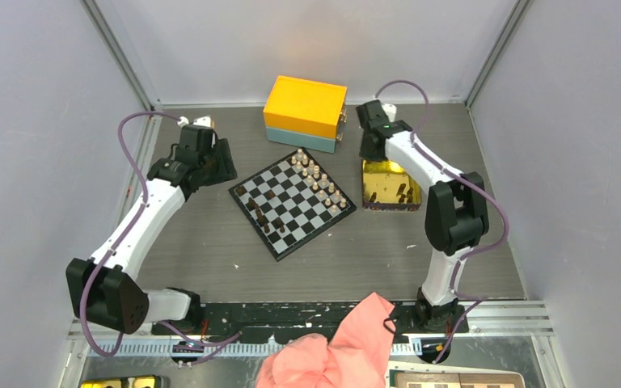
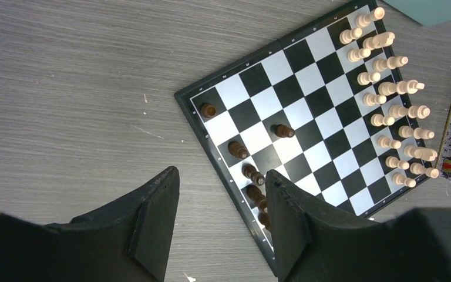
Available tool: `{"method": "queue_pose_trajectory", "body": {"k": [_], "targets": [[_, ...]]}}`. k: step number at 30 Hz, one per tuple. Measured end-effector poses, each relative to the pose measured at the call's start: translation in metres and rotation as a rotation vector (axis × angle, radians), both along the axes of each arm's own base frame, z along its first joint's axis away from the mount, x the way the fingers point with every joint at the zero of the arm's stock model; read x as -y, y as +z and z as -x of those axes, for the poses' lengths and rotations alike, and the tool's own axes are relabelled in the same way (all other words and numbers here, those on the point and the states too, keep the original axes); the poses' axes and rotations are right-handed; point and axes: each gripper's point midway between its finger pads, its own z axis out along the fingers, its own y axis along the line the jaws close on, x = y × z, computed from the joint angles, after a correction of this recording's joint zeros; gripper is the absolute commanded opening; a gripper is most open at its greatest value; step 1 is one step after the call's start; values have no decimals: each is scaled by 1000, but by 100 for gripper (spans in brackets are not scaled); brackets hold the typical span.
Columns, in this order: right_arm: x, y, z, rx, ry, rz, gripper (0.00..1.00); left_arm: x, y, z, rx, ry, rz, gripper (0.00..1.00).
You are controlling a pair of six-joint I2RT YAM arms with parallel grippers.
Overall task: Set up the chess pieces on the board
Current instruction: Pick up the chess piece from the storage box, then place the chess piece on the chessboard.
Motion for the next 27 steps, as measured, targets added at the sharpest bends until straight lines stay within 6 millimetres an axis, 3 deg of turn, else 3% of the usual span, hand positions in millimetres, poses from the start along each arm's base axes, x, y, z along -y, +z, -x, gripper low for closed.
{"method": "queue_pose_trajectory", "body": {"k": [6, 14, 17, 27], "targets": [[-97, 34, 16, 49, 228, -27, 1, -5, 2, 13, 17, 7, -3, 66], [-189, 66, 54, 80, 433, -60, 1, -14, 18, 32, 71, 20, 1, 71], [-216, 60, 67, 63, 494, -54, 1, -15, 21, 36, 84, 22, 7, 71], [-279, -2, 103, -74, 634, 11, 1, -16, 19, 43, 74, 25, 9, 71]]}}
